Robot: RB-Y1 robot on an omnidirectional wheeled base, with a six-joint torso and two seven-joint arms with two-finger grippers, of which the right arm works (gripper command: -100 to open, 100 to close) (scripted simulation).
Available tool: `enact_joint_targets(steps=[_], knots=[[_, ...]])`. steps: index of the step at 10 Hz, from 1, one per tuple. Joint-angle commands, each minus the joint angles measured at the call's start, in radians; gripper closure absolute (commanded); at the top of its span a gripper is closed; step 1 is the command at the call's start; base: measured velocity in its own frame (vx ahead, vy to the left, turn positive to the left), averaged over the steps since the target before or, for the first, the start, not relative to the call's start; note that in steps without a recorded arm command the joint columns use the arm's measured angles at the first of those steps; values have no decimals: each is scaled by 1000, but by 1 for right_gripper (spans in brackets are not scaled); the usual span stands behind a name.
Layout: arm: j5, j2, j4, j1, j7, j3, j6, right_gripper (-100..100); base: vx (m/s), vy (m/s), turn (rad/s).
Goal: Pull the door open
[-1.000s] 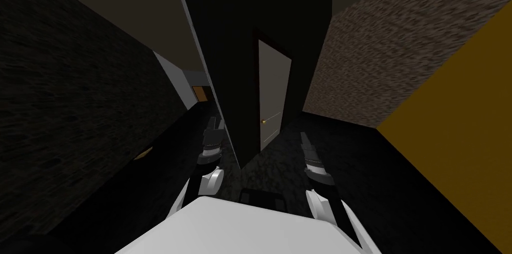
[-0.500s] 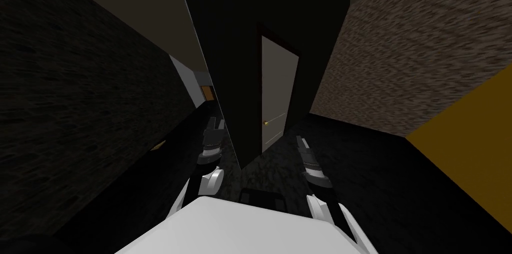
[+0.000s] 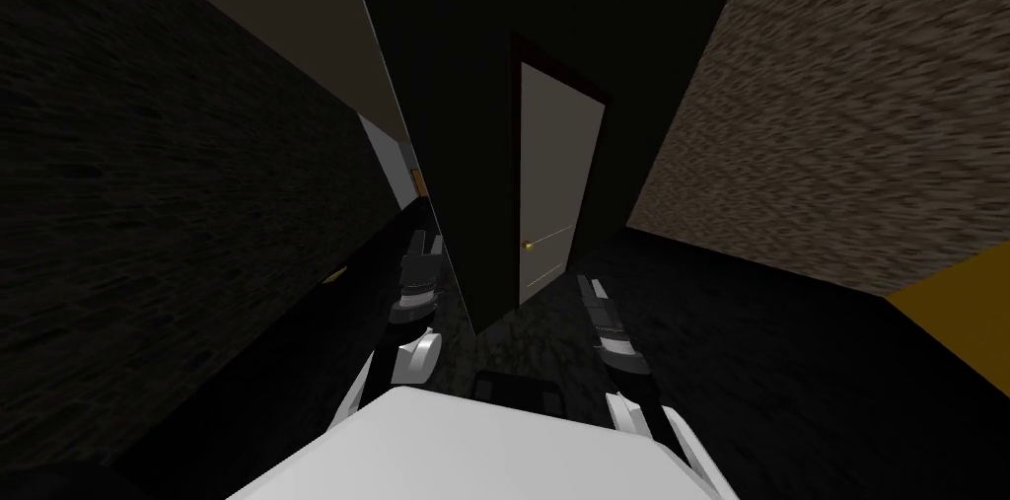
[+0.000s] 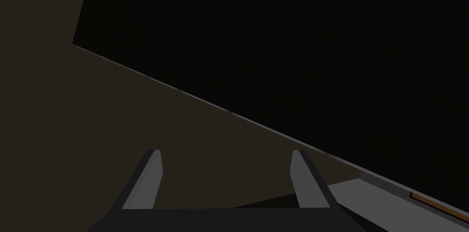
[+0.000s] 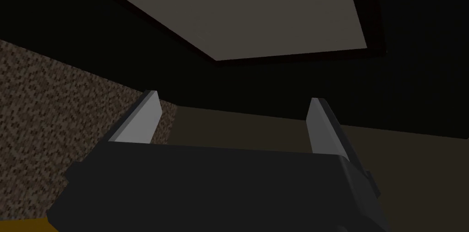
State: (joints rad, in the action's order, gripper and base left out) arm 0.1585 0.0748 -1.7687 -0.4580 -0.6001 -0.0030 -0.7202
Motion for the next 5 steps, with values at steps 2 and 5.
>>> enact_joint_targets(steps=[2, 5], knots=[[32, -2, 47, -5, -57, 1, -16, -100, 81, -77, 161], [68, -5, 105, -5, -118, -2, -32, -100, 60, -80, 159]])
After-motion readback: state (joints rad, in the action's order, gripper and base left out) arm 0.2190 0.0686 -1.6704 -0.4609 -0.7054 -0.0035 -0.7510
